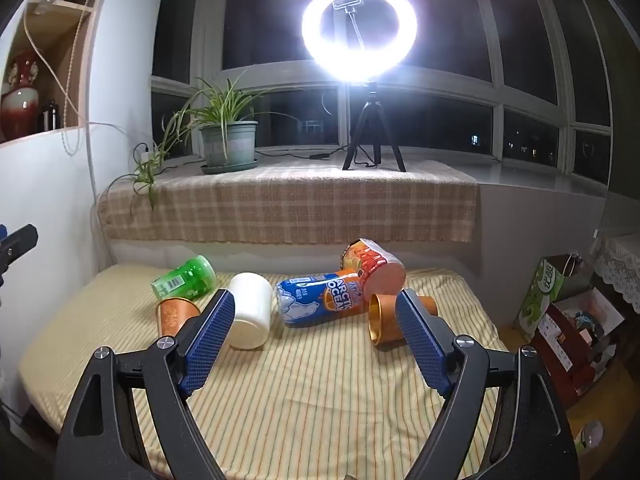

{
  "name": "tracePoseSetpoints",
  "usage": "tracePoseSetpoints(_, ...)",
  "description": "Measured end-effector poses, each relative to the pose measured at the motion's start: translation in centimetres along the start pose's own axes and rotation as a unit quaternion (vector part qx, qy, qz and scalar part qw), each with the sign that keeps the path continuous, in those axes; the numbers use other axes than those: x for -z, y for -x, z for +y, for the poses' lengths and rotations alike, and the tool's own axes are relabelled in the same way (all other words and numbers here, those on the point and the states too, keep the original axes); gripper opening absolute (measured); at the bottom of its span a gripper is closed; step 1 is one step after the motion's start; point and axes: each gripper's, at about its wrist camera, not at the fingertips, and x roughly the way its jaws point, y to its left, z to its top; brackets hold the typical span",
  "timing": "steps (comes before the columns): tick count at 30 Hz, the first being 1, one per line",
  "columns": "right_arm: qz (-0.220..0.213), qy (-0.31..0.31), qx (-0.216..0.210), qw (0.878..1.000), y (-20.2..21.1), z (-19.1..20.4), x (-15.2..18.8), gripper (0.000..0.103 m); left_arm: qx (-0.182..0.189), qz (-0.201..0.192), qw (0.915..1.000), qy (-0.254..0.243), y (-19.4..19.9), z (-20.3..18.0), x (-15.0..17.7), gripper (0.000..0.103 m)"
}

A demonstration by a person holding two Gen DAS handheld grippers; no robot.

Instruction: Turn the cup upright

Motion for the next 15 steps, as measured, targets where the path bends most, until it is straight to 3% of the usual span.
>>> tracePoseSetpoints(15,0.003,-0.002,-0.001,1.0,-0.04,-0.06,-0.41,0.083,-0.006,0.006,1.0,0.0,-0.17,0.2,0.25,0.103)
